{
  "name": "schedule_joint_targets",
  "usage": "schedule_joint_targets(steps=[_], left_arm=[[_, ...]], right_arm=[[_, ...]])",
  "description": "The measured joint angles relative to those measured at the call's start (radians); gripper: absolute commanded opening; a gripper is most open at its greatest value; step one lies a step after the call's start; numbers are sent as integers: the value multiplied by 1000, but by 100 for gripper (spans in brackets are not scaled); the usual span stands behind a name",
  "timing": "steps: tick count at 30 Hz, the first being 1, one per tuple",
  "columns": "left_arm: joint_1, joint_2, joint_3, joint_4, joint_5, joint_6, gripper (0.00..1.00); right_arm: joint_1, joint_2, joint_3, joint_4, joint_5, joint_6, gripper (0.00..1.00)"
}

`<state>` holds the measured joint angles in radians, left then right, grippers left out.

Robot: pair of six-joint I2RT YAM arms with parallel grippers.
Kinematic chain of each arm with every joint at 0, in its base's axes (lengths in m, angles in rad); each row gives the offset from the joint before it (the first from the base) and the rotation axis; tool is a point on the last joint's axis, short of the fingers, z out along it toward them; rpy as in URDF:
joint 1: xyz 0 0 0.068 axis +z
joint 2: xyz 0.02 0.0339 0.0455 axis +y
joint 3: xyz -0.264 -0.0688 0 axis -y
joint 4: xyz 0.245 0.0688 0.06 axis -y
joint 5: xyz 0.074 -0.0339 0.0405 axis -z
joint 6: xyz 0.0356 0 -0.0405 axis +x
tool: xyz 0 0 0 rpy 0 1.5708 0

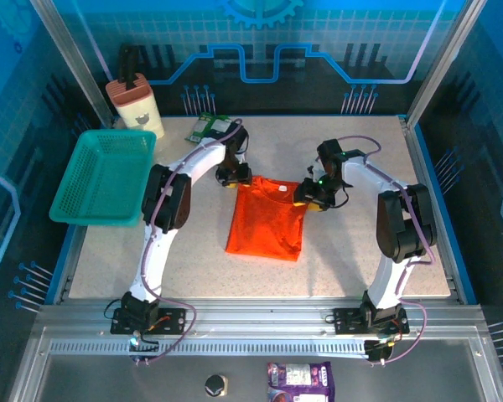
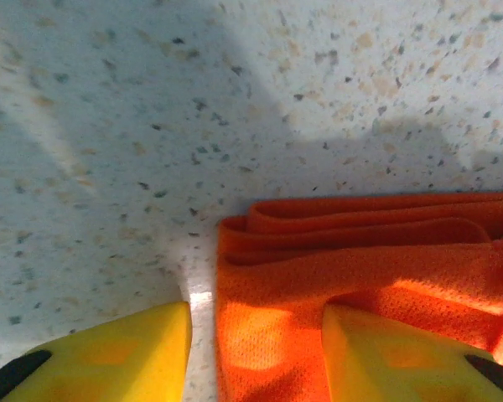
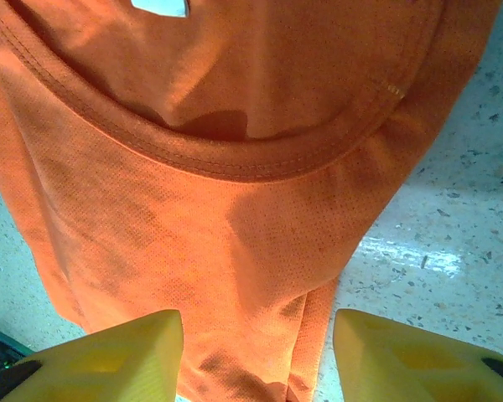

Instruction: Fold the inside-out t-shirt

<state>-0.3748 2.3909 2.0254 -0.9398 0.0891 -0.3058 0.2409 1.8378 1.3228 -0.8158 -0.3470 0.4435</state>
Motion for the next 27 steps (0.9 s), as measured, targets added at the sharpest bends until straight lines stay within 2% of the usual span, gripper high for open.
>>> schedule_joint_targets(steps=[10, 14, 19, 24, 27], left_arm=[[-47, 23, 33, -35, -126, 21, 37], [-61, 24, 34, -37, -153, 23, 26], [-77, 25, 32, -29, -156, 21, 17], [-79, 13, 13, -10, -153, 22, 3], [-78, -9, -24, 24, -146, 18, 0]], right_arm=[[0, 0, 1, -7, 3, 0, 51], [0, 0, 3, -16, 6, -4, 51], [0, 0, 13, -22, 9, -8, 51], [0, 0, 13, -21, 30, -12, 51], [-2, 0, 13, -20, 56, -15, 51]])
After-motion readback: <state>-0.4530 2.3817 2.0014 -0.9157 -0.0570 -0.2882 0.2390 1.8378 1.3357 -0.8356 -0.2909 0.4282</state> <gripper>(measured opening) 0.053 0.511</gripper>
